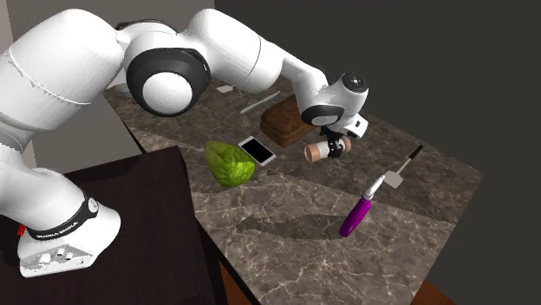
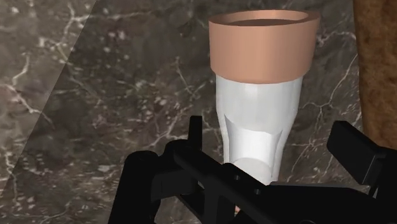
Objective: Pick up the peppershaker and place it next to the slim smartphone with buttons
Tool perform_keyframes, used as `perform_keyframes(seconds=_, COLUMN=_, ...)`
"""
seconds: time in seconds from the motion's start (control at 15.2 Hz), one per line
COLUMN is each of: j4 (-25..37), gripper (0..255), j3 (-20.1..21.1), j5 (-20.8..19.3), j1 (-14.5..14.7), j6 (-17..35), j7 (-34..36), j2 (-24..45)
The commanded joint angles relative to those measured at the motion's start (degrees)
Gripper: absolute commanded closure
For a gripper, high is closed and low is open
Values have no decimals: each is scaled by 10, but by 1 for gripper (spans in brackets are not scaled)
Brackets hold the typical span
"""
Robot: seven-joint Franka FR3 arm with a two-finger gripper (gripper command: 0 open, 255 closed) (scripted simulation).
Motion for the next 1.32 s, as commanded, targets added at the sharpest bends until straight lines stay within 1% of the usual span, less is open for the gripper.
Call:
perform_keyframes(seconds=0.0, j4=15, gripper=0, j3=2, j5=0, j1=2, j6=4, j7=1, j2=18)
perform_keyframes(seconds=0.26, j4=43, gripper=0, j3=3, j5=0, j1=4, j6=7, j7=5, j2=48)
perform_keyframes(seconds=0.79, j4=43, gripper=0, j3=3, j5=0, j1=4, j6=7, j7=5, j2=48)
perform_keyframes(seconds=0.86, j4=43, gripper=255, j3=3, j5=0, j1=4, j6=7, j7=5, j2=48)
perform_keyframes(seconds=1.25, j4=42, gripper=255, j3=3, j5=0, j1=4, j6=8, j7=5, j2=48)
